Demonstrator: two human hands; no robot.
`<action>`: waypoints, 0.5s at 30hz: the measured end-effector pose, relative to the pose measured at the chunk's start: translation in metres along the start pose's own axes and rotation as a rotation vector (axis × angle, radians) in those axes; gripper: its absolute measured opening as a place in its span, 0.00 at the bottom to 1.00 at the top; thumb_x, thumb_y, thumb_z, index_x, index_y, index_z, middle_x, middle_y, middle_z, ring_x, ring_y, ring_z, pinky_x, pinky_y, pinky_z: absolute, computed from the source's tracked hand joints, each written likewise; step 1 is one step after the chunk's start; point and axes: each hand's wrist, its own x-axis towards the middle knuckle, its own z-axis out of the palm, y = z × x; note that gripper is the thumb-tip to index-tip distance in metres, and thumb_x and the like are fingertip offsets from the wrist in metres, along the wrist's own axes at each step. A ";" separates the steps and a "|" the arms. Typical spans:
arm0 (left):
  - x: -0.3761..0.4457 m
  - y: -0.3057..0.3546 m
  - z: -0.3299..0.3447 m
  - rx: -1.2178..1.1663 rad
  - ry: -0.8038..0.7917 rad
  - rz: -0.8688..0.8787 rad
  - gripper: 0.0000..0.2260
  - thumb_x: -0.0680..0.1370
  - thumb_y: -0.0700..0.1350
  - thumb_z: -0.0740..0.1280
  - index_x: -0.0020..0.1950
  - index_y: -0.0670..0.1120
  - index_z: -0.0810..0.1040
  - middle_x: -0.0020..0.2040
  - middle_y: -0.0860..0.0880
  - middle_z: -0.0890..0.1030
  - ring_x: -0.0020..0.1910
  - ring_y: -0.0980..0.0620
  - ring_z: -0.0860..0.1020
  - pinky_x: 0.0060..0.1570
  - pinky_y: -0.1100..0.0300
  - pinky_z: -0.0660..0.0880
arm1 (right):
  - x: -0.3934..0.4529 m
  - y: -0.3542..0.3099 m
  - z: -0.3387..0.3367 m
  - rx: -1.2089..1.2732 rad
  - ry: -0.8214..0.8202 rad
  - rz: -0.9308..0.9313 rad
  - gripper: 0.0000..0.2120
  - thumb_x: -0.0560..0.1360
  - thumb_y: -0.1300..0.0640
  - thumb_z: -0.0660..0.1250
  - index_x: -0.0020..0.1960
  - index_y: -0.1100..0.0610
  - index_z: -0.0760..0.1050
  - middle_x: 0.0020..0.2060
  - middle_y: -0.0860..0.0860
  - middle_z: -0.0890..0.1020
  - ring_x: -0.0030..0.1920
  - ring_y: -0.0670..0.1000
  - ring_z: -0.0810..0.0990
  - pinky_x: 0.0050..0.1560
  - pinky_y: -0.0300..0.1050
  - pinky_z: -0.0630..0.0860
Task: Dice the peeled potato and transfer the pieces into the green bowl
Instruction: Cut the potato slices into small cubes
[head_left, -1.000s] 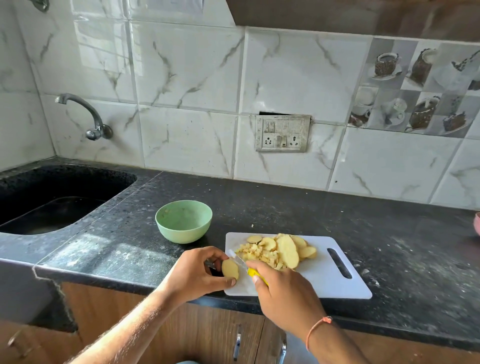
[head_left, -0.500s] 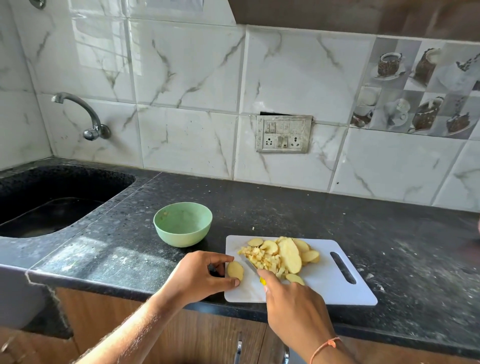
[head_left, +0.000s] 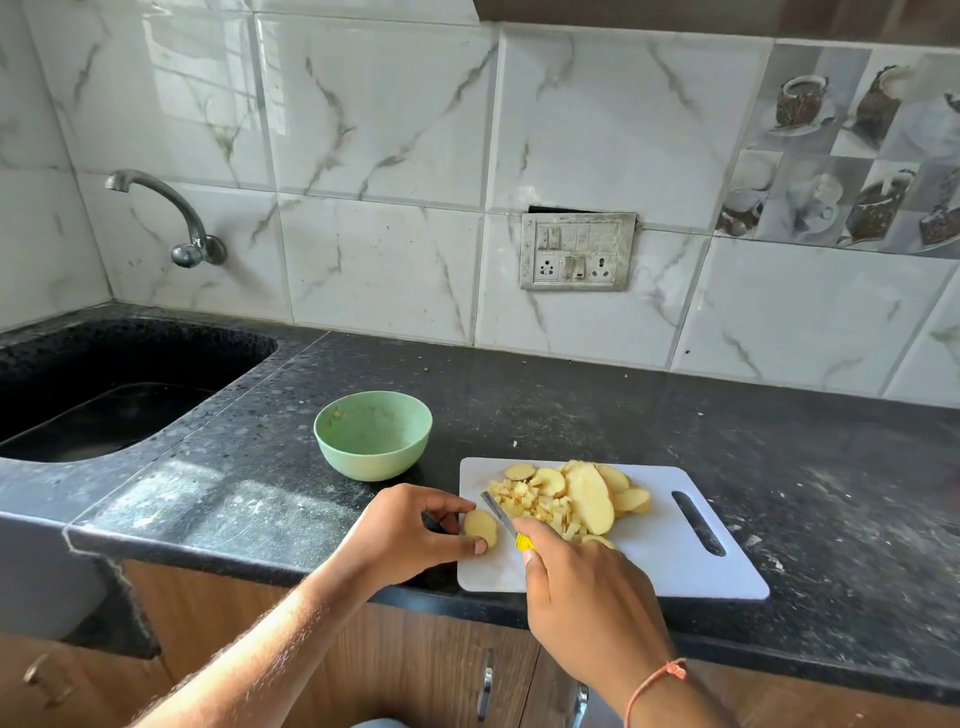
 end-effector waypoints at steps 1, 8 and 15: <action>0.000 0.000 0.000 -0.010 -0.004 -0.008 0.21 0.67 0.60 0.84 0.58 0.60 0.87 0.43 0.62 0.86 0.41 0.63 0.82 0.45 0.67 0.77 | 0.000 -0.001 0.000 -0.015 -0.008 -0.004 0.21 0.84 0.46 0.50 0.77 0.40 0.60 0.46 0.46 0.83 0.46 0.51 0.81 0.46 0.52 0.80; 0.002 0.000 0.000 -0.046 -0.020 -0.038 0.22 0.66 0.59 0.85 0.57 0.59 0.88 0.43 0.60 0.86 0.39 0.64 0.80 0.45 0.67 0.76 | 0.002 -0.009 0.003 -0.077 -0.029 -0.025 0.24 0.84 0.49 0.52 0.80 0.44 0.60 0.46 0.49 0.84 0.46 0.53 0.82 0.43 0.51 0.78; 0.003 0.000 -0.001 -0.047 -0.024 -0.047 0.21 0.66 0.59 0.85 0.57 0.59 0.88 0.43 0.60 0.86 0.39 0.64 0.80 0.44 0.66 0.77 | 0.004 -0.017 0.008 -0.156 -0.040 -0.060 0.26 0.84 0.53 0.53 0.81 0.48 0.58 0.47 0.52 0.84 0.45 0.55 0.82 0.39 0.48 0.71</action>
